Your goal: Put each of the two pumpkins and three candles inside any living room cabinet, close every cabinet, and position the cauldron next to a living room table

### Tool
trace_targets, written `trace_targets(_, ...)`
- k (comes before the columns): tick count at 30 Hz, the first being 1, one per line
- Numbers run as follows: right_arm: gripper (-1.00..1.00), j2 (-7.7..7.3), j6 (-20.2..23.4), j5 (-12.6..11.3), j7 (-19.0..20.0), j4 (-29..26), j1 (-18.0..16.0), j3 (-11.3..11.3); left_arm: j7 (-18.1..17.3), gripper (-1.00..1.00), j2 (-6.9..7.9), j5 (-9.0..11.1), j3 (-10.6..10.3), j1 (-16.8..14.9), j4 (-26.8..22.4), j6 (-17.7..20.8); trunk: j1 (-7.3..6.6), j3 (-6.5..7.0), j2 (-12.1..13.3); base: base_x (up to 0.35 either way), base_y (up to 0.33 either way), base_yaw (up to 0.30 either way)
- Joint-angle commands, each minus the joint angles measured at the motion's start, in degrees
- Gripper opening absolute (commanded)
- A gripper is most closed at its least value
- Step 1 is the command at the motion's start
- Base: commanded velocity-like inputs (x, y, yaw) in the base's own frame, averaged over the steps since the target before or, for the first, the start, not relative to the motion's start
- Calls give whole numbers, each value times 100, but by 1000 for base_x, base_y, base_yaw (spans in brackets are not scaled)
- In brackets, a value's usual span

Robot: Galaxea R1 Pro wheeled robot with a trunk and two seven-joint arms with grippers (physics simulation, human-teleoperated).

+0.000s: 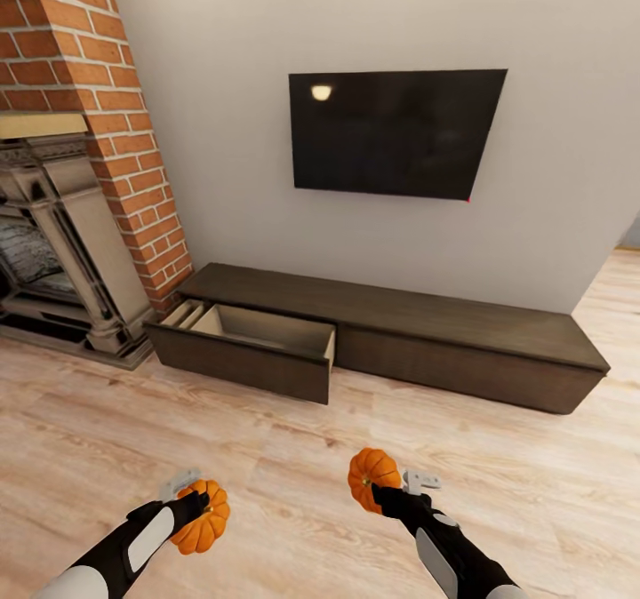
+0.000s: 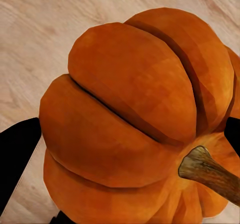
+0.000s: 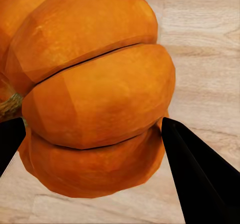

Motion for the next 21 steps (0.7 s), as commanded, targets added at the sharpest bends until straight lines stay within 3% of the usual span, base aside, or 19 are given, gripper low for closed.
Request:
trace_targets(1,-100,-4,16,-39,-15,-12,-4,22,50,-100,8,48,-46,-3,-17,13,2,-5,-3,196,236,1)
trace_targets(8,-100,-3,22,-47,-7,-12,-4,22,50,-100,8,48,-45,-4,-17,13,2,-5,-3,142,252,0)
trace_targets(21,-100,-5,24,-48,3,-12,-4,22,50,-100,8,48,-50,-3,-15,13,2,-5,-3,249,200,0)
